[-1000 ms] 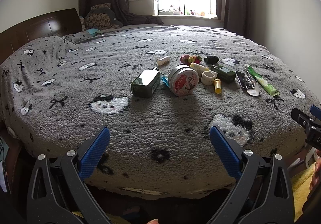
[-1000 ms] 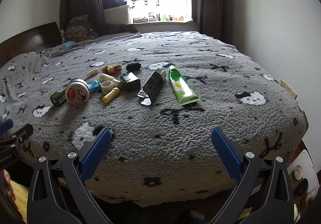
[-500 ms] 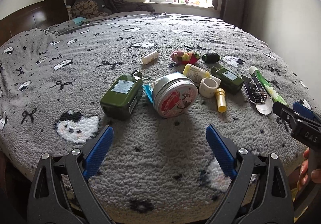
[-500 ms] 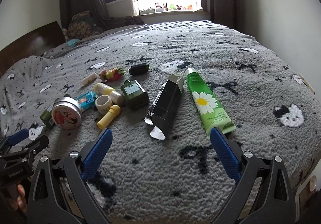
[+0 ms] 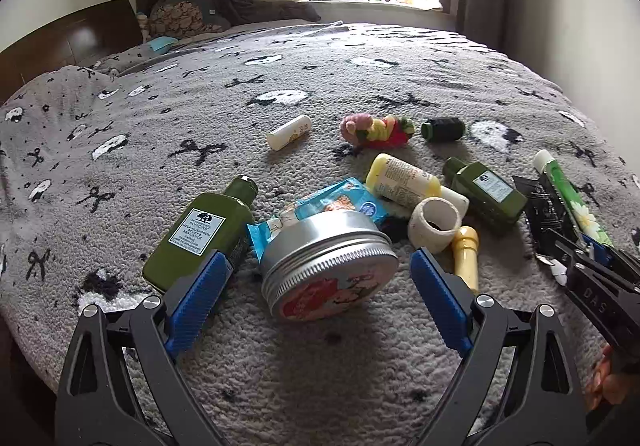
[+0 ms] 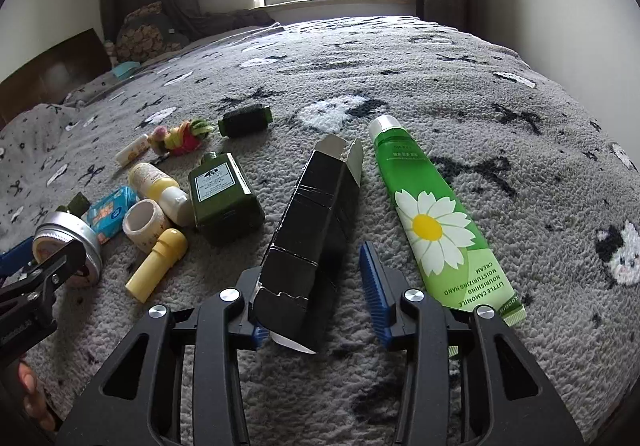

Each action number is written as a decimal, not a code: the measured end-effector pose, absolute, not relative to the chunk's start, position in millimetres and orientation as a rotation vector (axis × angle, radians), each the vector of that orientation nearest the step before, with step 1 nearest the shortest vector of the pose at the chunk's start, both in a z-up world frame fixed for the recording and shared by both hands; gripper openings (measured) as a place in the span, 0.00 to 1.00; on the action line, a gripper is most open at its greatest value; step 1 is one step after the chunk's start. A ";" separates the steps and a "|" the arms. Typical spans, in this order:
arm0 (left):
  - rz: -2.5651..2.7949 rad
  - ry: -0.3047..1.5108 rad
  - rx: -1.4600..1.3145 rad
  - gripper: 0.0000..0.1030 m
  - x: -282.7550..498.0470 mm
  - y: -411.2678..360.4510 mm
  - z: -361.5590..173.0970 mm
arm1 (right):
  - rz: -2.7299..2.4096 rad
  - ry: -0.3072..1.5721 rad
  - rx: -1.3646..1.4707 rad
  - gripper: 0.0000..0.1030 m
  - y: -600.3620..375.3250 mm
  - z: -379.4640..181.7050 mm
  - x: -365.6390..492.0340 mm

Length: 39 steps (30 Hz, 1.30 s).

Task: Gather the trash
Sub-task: 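Grasp the black carton with the right tool while the left tool grasps the silver tin, then carry the black carton and silver tin down to the bin beside the bed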

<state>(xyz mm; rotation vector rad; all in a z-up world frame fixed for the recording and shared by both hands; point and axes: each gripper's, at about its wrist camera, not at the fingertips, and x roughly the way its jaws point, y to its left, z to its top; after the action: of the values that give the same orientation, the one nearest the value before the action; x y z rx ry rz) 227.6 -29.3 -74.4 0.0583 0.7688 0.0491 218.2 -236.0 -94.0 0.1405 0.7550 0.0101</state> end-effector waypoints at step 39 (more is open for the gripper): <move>-0.069 0.567 0.034 0.64 109.7 -33.2 28.6 | 0.031 0.451 0.031 0.08 -252.6 30.0 77.8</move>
<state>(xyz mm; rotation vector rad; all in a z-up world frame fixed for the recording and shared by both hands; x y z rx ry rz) 109.7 -33.2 28.6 0.0337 0.5667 -0.0687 77.8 -252.6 30.0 0.0314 0.4512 0.0315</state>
